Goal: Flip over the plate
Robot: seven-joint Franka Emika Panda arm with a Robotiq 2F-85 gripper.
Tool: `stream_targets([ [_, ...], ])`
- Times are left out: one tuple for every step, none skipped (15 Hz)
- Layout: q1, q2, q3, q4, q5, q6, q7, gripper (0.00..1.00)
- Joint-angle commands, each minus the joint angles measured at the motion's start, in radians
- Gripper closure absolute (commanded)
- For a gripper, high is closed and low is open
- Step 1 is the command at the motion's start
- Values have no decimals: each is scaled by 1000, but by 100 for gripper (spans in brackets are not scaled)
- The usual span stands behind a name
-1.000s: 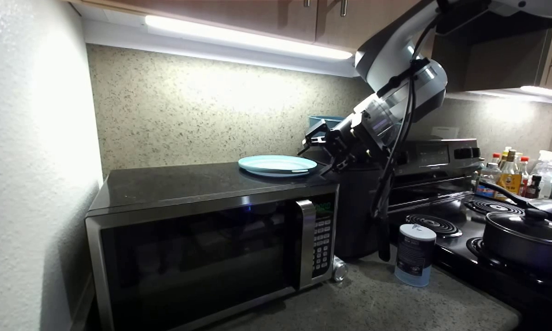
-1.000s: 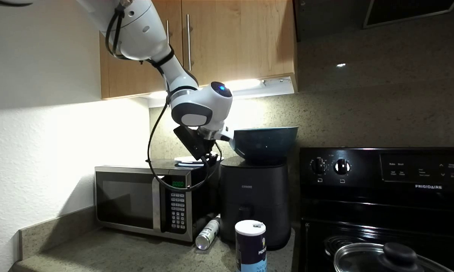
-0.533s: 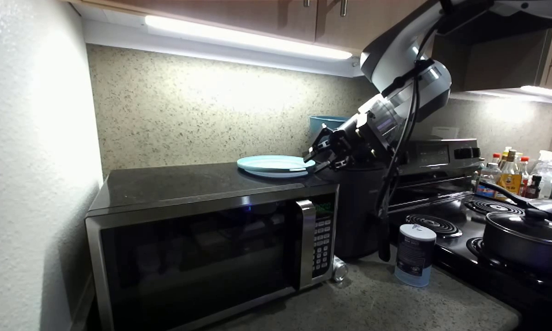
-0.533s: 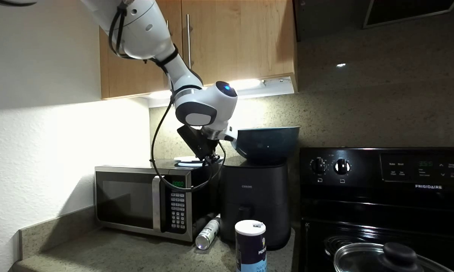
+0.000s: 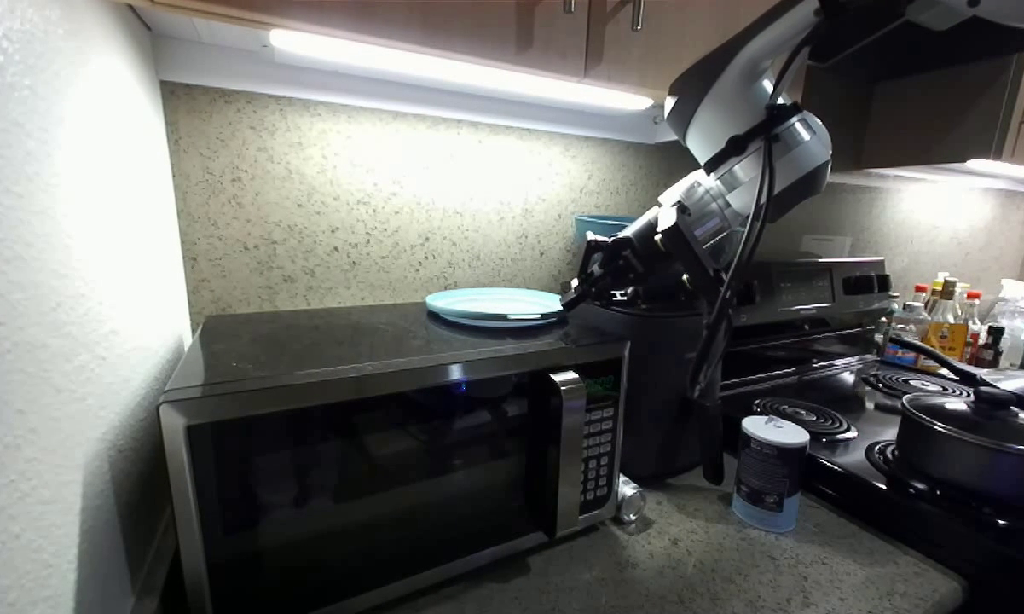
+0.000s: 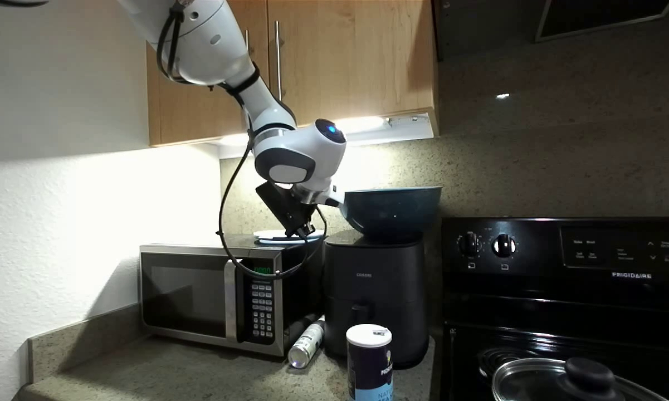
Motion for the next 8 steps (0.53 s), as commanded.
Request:
stream_targets([
  [-16, -41, 11, -25, 48, -8, -50, 93],
  [-14, -47, 10, -28, 40, -10, -44, 91],
  [-13, -50, 9, -30, 29, -11, -39, 68],
  [-8, -17, 8, 1, 3, -1, 1, 91],
  [-8, -20, 8, 1, 3, -1, 1, 90],
  [-8, -22, 8, 0, 3, -1, 1, 60],
  [-1, -27, 12, -3, -14, 3, 14, 54],
  [5, -31, 16, -5, -28, 6, 27, 47],
])
